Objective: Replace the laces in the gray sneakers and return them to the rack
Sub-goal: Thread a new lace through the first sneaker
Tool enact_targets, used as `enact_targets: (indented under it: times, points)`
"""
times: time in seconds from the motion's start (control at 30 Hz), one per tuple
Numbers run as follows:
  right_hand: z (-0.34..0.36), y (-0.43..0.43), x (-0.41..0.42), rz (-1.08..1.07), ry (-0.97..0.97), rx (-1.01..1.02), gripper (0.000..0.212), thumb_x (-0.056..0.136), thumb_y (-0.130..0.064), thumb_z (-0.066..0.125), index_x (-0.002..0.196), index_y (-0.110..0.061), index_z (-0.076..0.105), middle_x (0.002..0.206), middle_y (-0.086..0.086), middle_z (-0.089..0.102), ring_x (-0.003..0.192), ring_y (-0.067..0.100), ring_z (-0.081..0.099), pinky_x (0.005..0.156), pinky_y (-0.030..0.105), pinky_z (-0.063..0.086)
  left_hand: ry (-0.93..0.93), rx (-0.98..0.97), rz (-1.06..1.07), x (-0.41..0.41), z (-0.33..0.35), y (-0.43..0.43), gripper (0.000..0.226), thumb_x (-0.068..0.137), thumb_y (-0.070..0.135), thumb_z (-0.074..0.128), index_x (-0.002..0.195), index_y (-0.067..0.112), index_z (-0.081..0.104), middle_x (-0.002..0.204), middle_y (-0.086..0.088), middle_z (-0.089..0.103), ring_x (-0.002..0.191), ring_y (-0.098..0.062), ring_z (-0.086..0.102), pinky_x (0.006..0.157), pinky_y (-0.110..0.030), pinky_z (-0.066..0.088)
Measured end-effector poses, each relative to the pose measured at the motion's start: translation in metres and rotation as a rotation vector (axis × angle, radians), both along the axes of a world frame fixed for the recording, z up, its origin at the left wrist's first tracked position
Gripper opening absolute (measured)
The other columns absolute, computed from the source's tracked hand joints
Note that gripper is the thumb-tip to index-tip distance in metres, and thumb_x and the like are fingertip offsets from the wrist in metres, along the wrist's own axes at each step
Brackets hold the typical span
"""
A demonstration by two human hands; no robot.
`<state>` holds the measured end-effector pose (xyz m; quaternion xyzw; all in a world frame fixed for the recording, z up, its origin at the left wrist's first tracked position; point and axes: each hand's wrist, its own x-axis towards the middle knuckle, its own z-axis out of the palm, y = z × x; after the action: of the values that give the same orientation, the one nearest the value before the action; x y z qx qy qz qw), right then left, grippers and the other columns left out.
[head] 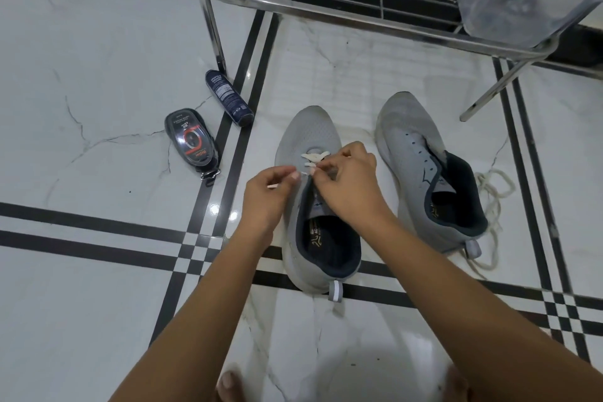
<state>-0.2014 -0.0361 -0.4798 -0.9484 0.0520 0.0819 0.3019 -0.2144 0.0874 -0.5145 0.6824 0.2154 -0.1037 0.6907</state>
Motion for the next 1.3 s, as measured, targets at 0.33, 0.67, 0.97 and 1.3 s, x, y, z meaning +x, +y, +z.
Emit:
enact_targets:
  times: [0.33,0.67,0.97,1.3]
  points:
    - [-0.003,0.003,-0.007,-0.208,0.098,0.244,0.025,0.079,-0.01,0.065,0.064,0.01,0.066,0.064,0.02,0.061,0.069,0.015,0.054,0.061,0.023,0.042,-0.189,-0.128,0.741,0.023,0.014,0.043,0.019,0.095,0.005,0.043,0.083,0.016,0.051,0.083,-0.002,0.057,0.068,-0.01,0.056,0.072,-0.025,0.05]
    - [-0.002,-0.001,-0.006,-0.171,0.107,0.229,0.026,0.079,-0.015,0.067,0.069,0.009,0.069,0.069,0.023,0.065,0.062,0.013,0.051,0.05,0.013,0.035,-0.342,1.092,-0.572,0.021,-0.001,0.002,0.024,0.095,0.027,0.048,0.112,0.02,0.063,0.115,0.0,0.062,0.115,-0.021,0.048,0.099,-0.033,0.023]
    - [-0.013,-0.005,-0.003,-0.211,0.1,0.227,0.018,0.078,-0.019,0.067,0.073,-0.002,0.07,0.098,0.012,0.064,0.076,0.009,0.058,0.05,0.0,0.034,-0.335,1.091,-0.146,0.018,0.009,0.037,0.054,0.086,0.013,0.054,0.137,0.008,0.039,0.145,-0.015,0.036,0.137,-0.032,0.027,0.112,-0.045,0.017]
    - [-0.006,-0.004,-0.007,-0.21,0.114,0.372,0.02,0.082,-0.017,0.068,0.075,0.001,0.073,0.075,0.01,0.068,0.056,0.003,0.052,0.049,0.005,0.039,-0.284,1.024,-0.097,0.01,0.0,0.033,0.018,0.093,0.01,0.049,0.096,0.004,0.066,0.095,-0.013,0.065,0.092,-0.032,0.052,0.078,-0.038,0.035]
